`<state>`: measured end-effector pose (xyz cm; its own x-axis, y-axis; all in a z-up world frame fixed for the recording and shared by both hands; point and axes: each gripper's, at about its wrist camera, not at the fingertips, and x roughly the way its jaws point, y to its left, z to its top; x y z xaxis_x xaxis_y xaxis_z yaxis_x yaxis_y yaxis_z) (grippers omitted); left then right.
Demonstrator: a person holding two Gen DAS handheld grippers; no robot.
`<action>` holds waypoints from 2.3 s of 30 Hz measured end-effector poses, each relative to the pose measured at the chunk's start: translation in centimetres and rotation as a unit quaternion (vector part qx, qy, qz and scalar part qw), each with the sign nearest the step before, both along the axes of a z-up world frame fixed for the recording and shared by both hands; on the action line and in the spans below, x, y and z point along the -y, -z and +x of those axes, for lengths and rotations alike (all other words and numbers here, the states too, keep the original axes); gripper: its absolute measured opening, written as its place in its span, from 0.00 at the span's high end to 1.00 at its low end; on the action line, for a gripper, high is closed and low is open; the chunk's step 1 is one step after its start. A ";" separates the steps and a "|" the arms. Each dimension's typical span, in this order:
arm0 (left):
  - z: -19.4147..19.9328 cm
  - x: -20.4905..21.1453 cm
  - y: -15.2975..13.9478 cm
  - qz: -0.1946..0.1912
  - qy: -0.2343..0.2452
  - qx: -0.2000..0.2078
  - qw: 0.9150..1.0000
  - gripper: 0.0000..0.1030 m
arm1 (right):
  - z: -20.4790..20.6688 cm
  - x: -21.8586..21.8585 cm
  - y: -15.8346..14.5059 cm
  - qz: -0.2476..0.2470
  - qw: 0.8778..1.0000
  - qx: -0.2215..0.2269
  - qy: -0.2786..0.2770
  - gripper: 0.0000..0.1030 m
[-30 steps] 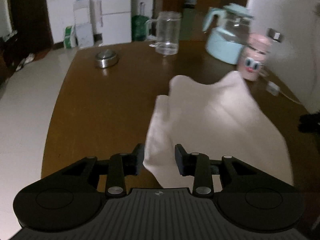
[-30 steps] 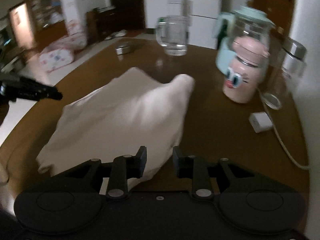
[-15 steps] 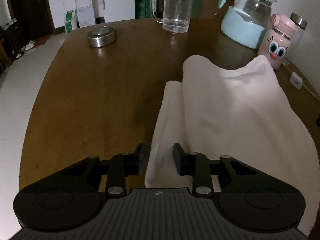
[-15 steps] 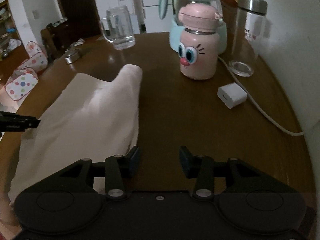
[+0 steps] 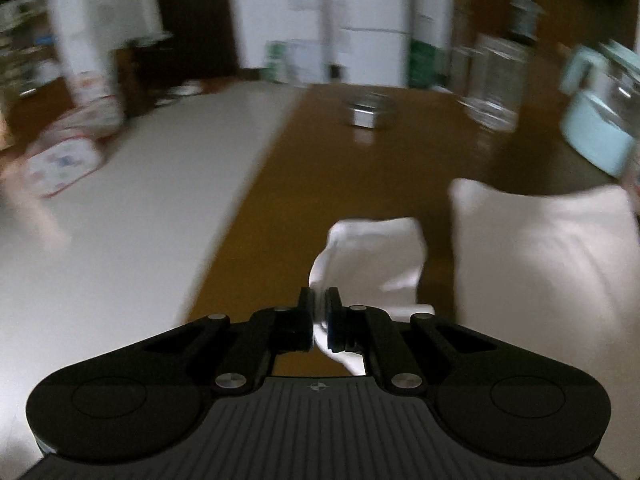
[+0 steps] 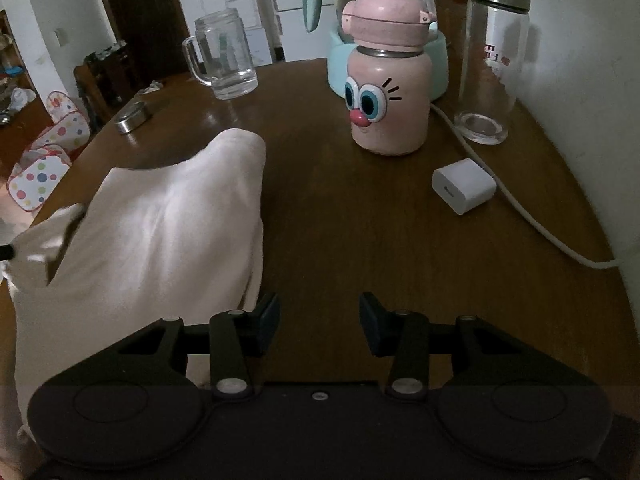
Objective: Fold clothes
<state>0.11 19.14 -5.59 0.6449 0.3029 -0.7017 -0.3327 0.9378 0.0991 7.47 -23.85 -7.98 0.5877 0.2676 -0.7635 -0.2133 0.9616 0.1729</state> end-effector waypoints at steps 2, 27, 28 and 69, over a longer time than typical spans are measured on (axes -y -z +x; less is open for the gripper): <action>-1.3 -1.1 0.1 0.007 -0.039 -0.004 0.999 0.94 | 0.2 -0.2 0.1 0.004 1.000 -0.001 -0.006 0.54; -2.5 1.8 -3.8 0.074 -0.020 0.032 0.997 0.66 | 1.6 -7.1 2.0 0.012 0.997 -0.018 -0.074 0.92; -2.3 2.6 -4.0 0.074 -0.004 0.034 0.997 0.65 | 1.3 -7.5 2.0 0.000 0.997 -0.011 -0.079 0.94; -3.6 24.0 -0.3 -0.039 0.440 -0.038 0.897 0.59 | -0.8 8.9 -2.8 -0.061 0.990 0.046 0.122 0.64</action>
